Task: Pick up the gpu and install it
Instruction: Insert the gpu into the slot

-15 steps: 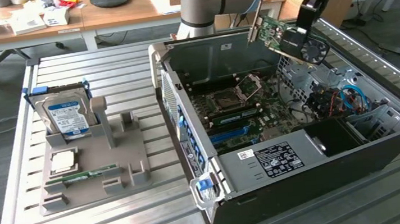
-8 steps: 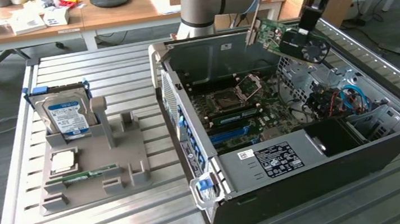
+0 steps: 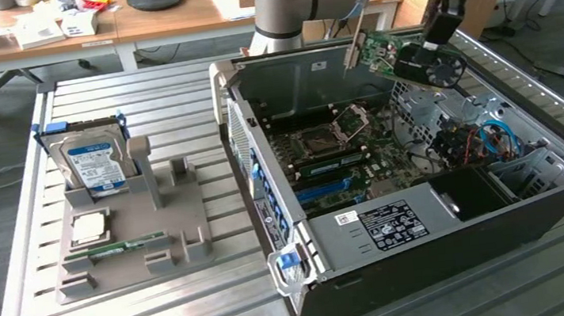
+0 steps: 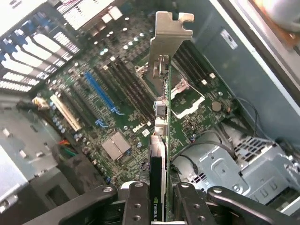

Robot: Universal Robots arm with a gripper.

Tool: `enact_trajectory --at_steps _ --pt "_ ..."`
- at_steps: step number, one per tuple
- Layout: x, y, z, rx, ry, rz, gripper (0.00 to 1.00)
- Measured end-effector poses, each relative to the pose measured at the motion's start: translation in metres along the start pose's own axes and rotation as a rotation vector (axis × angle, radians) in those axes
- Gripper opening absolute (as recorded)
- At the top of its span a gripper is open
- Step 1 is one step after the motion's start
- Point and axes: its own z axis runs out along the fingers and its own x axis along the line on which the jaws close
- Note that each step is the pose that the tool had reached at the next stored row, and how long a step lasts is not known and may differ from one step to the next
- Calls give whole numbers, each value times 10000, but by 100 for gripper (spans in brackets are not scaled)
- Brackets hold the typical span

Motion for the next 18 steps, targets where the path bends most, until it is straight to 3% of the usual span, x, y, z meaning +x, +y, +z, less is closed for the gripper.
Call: enact_trajectory --at_steps 18 --pt "0 -1 10 54 223 -3273 26"
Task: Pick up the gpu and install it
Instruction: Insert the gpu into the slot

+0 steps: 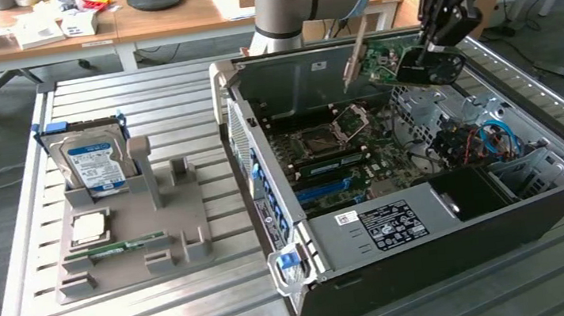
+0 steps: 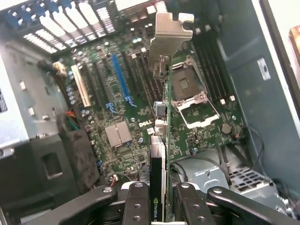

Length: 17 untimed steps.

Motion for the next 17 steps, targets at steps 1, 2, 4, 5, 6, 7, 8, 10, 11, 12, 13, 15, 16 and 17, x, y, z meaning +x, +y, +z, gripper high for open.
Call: enact_trajectory --at_steps 1,2,4,5,6,7,8,10,11,12,13,15,16,17 --pt "0 0 0 3 12 -179 26" --pt "0 0 1 6 24 -359 26" --pt "0 0 2 13 49 -729 26" --pt "0 -1 2 15 61 -898 26" --pt "0 -1 2 18 71 -1036 26" --pt "0 0 2 19 76 -1118 26" --pt "0 0 2 19 78 -1145 26" --pt "0 0 2 19 78 -1154 26" --pt "0 0 2 20 79 -1160 26" --pt "0 0 2 21 79 -1174 26" --pt "0 0 2 25 77 -1198 26" --pt "-1 0 3 29 67 -1263 26" --pt "-1 0 3 32 63 -1301 26" --pt "-1 0 3 34 63 -1339 26"
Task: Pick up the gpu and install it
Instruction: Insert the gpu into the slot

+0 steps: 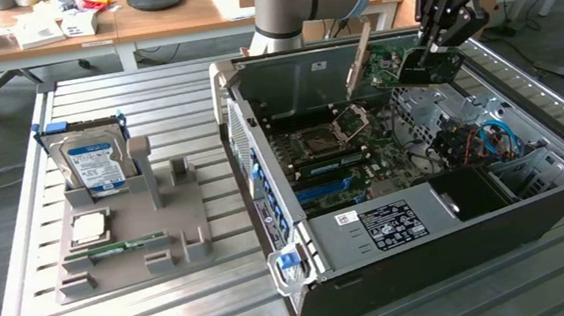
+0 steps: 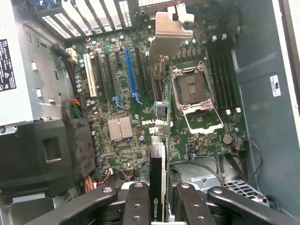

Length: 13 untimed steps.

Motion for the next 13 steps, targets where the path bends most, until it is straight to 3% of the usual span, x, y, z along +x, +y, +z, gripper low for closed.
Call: enact_trajectory --at_steps 6,8,11,13 --pt "1 1 -1 9 -17 -43 26" --pt "1 2 0 26 -79 -62 26" --pt "2 4 1 55 -226 -103 26" --pt "2 6 2 60 -258 -120 26"
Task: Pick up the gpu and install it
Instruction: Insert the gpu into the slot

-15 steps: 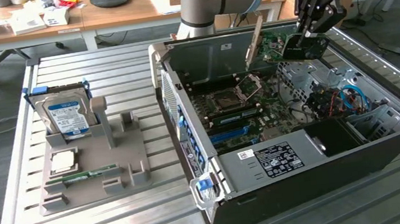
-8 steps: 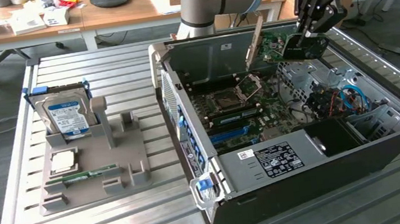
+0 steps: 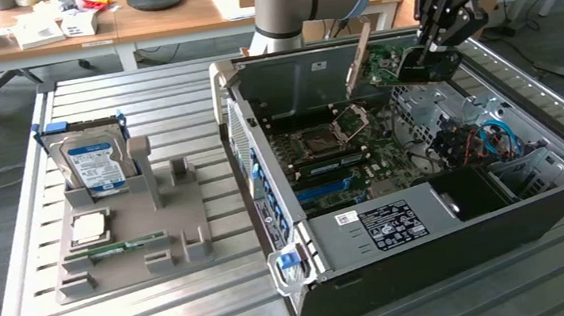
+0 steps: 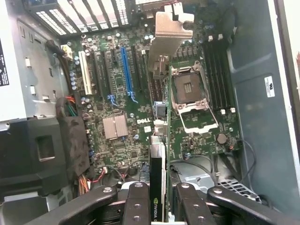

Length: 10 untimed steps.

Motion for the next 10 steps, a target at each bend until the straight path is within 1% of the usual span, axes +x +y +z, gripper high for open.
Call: enact_trajectory --at_steps 2,6,10 --pt "3 3 3 20 -10 -60 26" --pt "6 3 11 82 -19 -320 26" --pt "10 6 27 176 -23 -547 26"
